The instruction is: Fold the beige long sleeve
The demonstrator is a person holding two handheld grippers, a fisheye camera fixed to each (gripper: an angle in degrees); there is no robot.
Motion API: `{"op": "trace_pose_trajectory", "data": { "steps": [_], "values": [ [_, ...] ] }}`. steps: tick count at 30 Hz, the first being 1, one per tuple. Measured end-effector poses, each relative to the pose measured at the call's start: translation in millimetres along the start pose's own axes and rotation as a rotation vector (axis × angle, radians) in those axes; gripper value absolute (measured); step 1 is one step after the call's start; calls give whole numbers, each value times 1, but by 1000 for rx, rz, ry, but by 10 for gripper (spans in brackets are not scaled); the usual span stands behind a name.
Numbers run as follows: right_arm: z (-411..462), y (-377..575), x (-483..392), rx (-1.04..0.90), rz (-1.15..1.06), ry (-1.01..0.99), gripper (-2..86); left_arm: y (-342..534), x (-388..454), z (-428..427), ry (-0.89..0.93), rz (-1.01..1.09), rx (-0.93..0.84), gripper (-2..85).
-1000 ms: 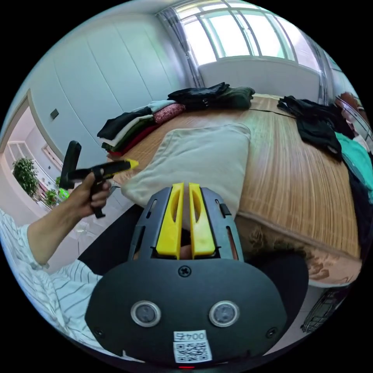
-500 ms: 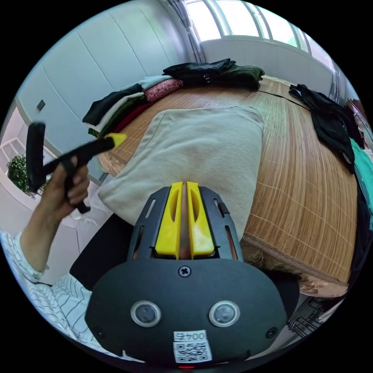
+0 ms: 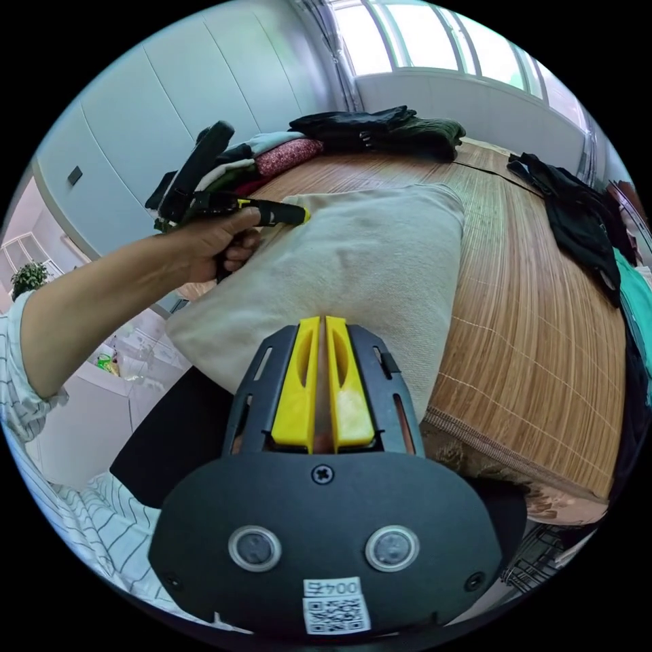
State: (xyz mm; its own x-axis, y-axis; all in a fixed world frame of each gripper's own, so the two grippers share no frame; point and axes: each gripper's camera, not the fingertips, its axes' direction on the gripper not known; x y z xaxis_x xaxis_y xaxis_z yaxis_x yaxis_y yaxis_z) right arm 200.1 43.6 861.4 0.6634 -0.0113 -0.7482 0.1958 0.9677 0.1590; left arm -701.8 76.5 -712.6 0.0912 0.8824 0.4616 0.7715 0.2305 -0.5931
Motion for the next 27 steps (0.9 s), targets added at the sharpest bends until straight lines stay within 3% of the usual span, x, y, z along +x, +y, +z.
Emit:
{"op": "trace_pose_trajectory", "data": {
  "steps": [3, 7, 9, 10, 11, 13, 16, 19, 23, 27],
  "values": [
    [-7, 1, 18, 0, 14, -29, 6, -20, -13, -49, 36, -25, -23, 5],
    [-39, 16, 47, 107, 54, -69, 8, 12, -27, -203, 269, -51, 78, 5],
    [-35, 24, 59, 86, 78, -76, 18, 27, 0, -211, 310, 30, 3, 6],
    [-35, 26, 66, 82, 79, -81, 30, 32, 18, -179, 259, 93, -126, 6],
    [-40, 23, 75, 70, 80, -105, 41, 37, 1, -188, 271, 68, -59, 7],
    [-58, 18, 90, 61, 80, -138, 56, 11, -49, -225, 369, -44, -88, 8],
    [-95, 31, 135, 91, 152, -181, 86, -4, -123, -342, 441, -89, 4, 15],
    [-107, 71, 199, 68, 346, -418, 120, 32, -214, -414, 557, -155, -15, 34],
    [-102, 127, 252, 46, 531, -535, 146, 126, -345, -445, 730, -378, -41, 134],
    [-88, 146, 287, 29, 655, -640, 156, 149, -400, -457, 864, -543, -69, 210]
  ]
}}
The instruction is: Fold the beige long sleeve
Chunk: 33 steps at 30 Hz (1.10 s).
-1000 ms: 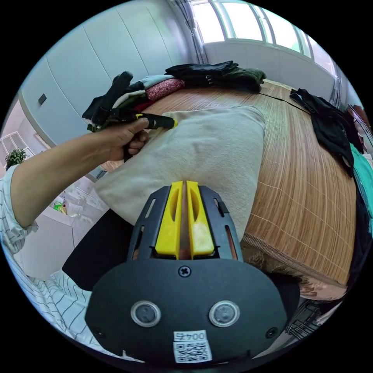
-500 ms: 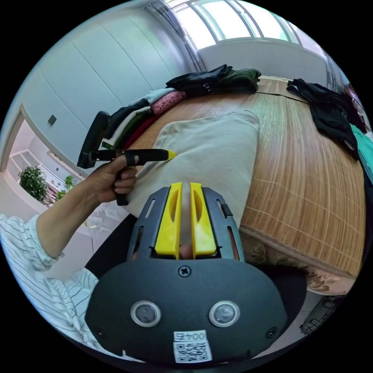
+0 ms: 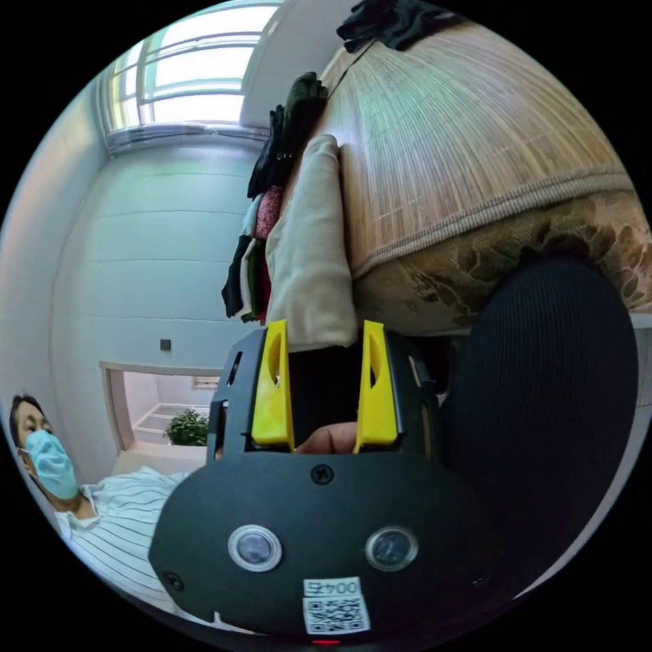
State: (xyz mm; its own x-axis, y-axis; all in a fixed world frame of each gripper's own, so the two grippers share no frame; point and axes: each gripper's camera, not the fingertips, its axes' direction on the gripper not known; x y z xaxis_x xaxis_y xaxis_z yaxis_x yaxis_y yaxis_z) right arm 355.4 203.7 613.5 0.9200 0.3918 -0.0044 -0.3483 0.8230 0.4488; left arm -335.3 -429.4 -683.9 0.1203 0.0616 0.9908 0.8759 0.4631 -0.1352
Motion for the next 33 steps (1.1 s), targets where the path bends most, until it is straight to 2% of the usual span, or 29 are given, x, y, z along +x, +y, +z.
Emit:
{"op": "trace_pose_trajectory", "data": {
  "steps": [8, 16, 22, 28, 33],
  "values": [
    [-7, -44, 47, -52, 101, -88, 159, -82, 85, 10, 126, -31, -160, 246],
    [-13, -72, 65, -97, 98, -109, 143, -131, 174, 47, 91, -10, -233, 241],
    [-20, -84, 79, -123, 120, -148, 126, -129, 223, 98, 2, 3, -262, 163],
    [-21, -89, 82, -126, 143, -148, 127, -118, 289, 153, 16, 14, -264, 116],
    [-24, -91, 73, -165, 25, -125, 137, -120, 356, 169, -49, 101, -203, 94]
  ]
}}
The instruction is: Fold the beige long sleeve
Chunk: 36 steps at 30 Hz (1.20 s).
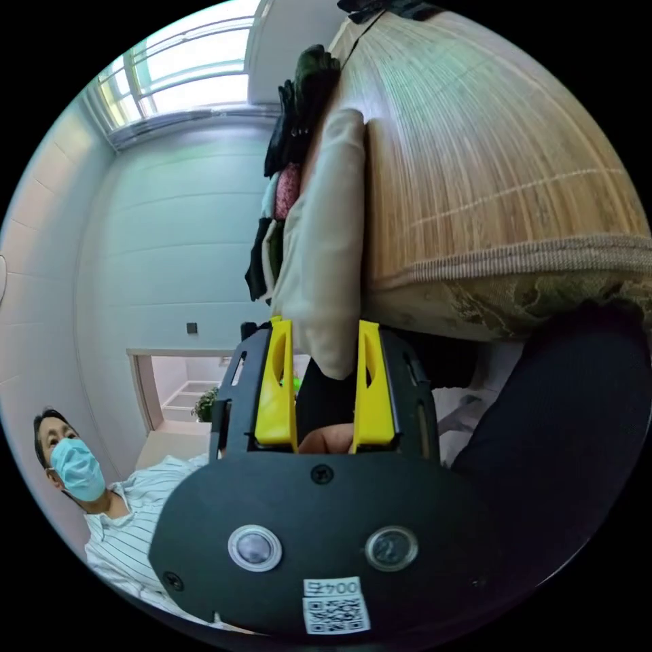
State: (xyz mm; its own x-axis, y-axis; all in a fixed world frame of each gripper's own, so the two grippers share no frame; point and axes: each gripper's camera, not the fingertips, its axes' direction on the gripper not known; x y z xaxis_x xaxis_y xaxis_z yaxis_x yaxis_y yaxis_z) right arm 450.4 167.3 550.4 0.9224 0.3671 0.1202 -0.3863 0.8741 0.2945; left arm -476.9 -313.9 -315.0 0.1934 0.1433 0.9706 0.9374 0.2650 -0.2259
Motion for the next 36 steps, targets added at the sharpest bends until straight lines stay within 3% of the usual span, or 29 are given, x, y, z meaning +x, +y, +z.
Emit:
{"op": "trace_pose_trajectory", "data": {
  "steps": [6, 15, 23, 30, 36],
  "values": [
    [-30, -19, 6, 150, 13, -91, 162, -39, -40, 48, -24, -130, 51, 86],
    [25, -118, 38, 99, 103, -185, 182, -73, 5, 261, -42, -79, -20, 88],
    [93, -209, 38, -91, 74, -115, 183, -78, 38, 507, -11, -150, -89, 83],
    [153, -231, 32, -91, 62, -68, 166, -59, 89, 725, -30, -220, -89, 79],
    [211, -255, 32, -66, 120, -3, 83, -38, 144, 935, -52, -286, -94, 74]
  ]
}}
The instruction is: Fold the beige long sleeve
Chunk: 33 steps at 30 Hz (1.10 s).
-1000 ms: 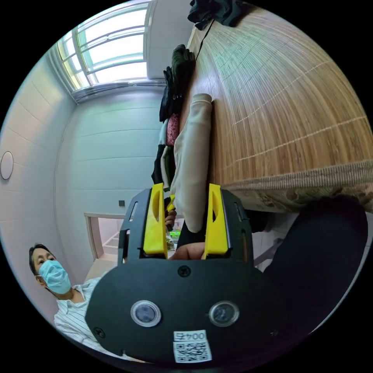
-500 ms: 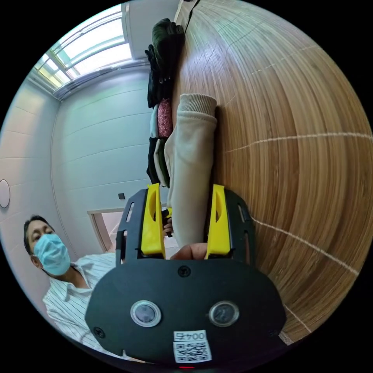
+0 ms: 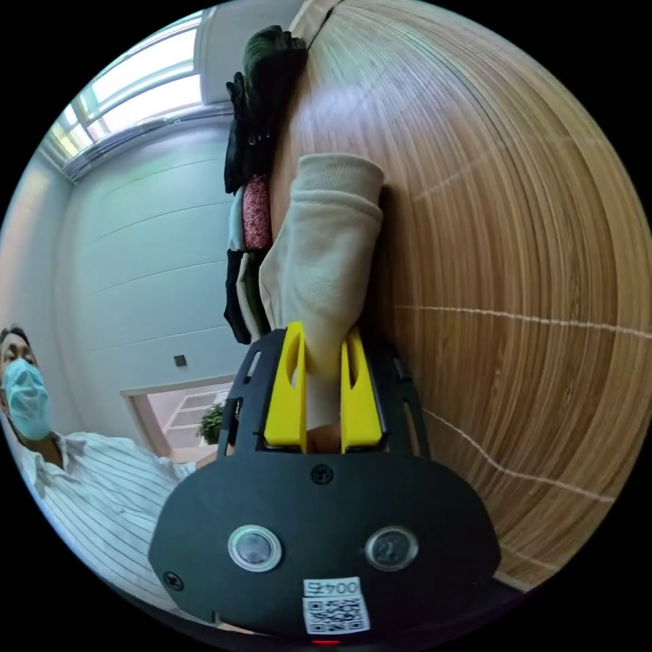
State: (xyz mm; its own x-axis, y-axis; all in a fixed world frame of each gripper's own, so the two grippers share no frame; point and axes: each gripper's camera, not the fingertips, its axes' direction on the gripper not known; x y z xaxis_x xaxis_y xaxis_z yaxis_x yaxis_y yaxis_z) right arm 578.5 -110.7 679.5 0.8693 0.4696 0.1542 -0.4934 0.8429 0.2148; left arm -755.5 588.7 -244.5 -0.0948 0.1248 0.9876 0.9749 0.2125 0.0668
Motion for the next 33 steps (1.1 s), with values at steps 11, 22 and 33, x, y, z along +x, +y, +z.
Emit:
{"op": "trace_pose_trajectory", "data": {
  "steps": [11, 22, 33],
  "values": [
    [81, -44, -250, 47, -361, 414, 62, 44, 376, 259, -301, 124, 161, 67],
    [266, -263, -459, 154, -628, 288, 62, -258, 579, 115, -322, 297, 475, 68],
    [513, -461, -527, 111, -653, 195, 64, -496, 619, -38, -437, 248, 620, 65]
  ]
}}
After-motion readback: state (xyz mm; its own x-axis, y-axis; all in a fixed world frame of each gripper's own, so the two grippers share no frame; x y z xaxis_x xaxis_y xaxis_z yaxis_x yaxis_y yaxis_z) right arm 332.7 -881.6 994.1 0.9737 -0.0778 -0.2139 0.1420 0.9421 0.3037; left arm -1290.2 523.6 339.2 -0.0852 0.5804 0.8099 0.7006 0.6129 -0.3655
